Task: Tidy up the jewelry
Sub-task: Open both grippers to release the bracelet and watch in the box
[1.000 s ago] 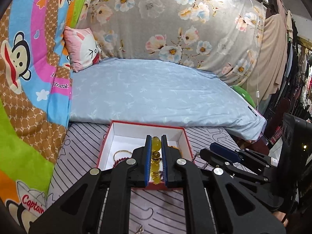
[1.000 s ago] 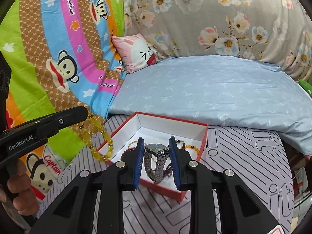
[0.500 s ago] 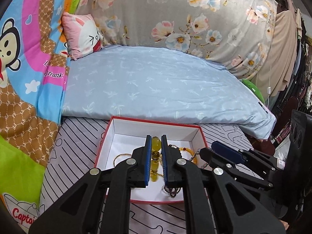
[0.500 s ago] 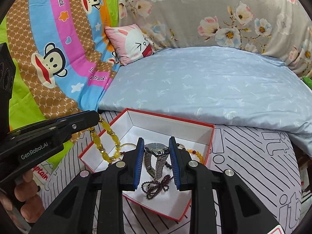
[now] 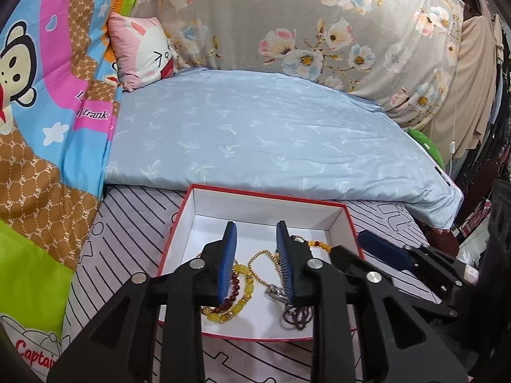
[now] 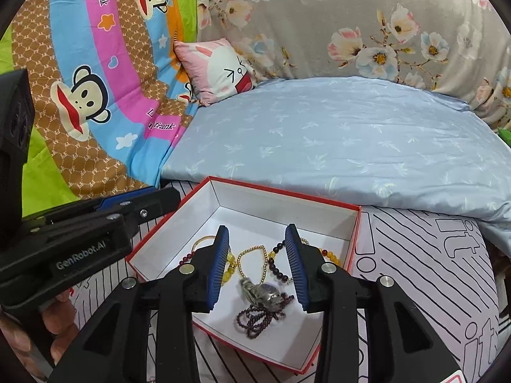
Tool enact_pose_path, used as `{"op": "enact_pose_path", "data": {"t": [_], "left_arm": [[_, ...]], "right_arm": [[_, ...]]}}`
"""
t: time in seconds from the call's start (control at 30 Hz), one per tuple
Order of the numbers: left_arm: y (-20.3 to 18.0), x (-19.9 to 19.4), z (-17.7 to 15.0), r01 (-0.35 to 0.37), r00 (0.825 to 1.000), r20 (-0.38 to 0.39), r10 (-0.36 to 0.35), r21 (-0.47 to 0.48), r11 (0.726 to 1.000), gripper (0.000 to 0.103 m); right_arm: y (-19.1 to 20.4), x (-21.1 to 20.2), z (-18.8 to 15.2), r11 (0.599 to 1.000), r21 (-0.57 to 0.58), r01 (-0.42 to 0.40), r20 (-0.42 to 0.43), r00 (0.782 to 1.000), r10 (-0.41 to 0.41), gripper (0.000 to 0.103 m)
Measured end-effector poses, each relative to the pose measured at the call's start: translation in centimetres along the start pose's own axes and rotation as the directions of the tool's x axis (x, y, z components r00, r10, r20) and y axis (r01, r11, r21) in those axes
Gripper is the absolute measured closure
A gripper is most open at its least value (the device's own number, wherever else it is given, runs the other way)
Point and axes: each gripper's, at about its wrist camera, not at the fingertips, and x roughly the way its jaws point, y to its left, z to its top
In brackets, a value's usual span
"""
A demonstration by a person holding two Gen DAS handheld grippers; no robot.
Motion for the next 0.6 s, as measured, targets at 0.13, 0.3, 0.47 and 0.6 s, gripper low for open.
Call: {"op": "enact_pose_path", "data": {"t": [0.13, 0.3, 0.47, 0.6], "left_arm": [[0.5, 0.2, -0.4, -0.021, 1.0, -0.009, 0.021, -0.004, 1.0, 0.078], [0.4, 0.3, -1.0, -0.042, 0.999, -0.019, 0.042, 0.011, 0.999, 0.078], [0.4, 0.1, -1.5, -0.06, 0.998, -0.023, 0.06, 0.017, 0.998, 0.078], [0.5, -0.1, -1.8, -0.067, 0.997, -0.027, 0.067, 0.014, 0.998, 0.078]], "right_arm": [[0.0, -0.2, -0.2, 1.0, 0.0, -0.007, -0.006, 1.0, 0.007, 0.066], [0.2, -0.3, -0.9, 1.0, 0.002, -0.008, -0.02, 1.0, 0.008, 0.066], [0.4, -0.7, -1.4, 1.0, 0.001, -0.009, -0.027, 1.0, 0.009, 0.066], [0.7, -1.2, -1.7, 1.0, 0.002, -0.014, -0.029, 0.999, 0.014, 0.066]]}}
